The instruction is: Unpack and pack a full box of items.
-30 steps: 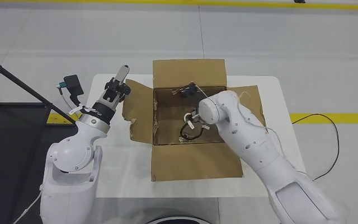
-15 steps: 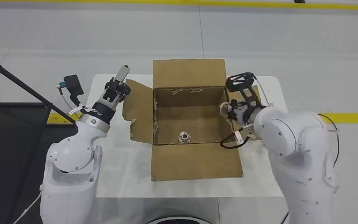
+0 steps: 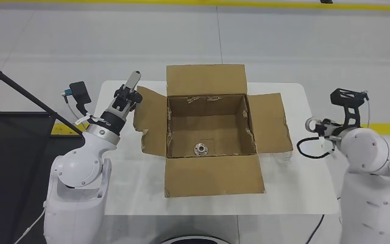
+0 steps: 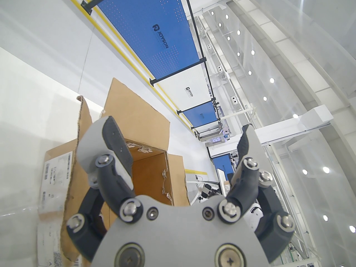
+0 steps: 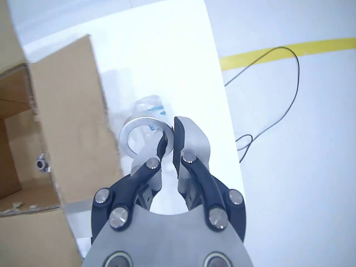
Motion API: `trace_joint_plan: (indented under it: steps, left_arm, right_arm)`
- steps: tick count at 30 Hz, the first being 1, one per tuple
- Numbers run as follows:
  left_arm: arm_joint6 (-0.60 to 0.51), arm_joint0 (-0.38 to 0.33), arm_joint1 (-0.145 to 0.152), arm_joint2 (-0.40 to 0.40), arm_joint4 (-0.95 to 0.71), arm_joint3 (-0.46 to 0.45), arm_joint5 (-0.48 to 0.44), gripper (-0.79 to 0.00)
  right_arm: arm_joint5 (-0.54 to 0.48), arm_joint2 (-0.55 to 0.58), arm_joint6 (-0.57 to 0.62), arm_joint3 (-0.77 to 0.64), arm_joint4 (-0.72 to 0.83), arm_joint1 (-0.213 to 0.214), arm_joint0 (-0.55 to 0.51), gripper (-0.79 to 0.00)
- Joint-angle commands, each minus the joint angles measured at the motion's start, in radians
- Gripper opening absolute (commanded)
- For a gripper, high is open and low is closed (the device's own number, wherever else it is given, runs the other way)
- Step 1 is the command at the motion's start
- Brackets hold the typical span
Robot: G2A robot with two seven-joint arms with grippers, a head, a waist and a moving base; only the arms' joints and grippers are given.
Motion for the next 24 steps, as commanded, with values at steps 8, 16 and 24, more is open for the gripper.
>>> trace_joint_plan:
  steps: [8, 16, 24]
  left_arm:
    - [0.000, 0.000, 0.000, 0.000, 0.000, 0.000, 0.000, 0.000]
    - [0.000, 0.000, 0.000, 0.000, 0.000, 0.000, 0.000, 0.000]
    - [0.000, 0.000, 0.000, 0.000, 0.000, 0.000, 0.000, 0.000]
  right_arm:
    - [-0.043, -0.027, -0.069, 0.365, 0.002, 0.007, 0.086, -0.785]
    - [-0.055, -0.061, -0.101, 0.584, 0.001, 0.011, 0.174, -0.785]
    - [-0.061, -0.098, -0.117, 0.693, 0.005, 0.012, 0.214, -0.785]
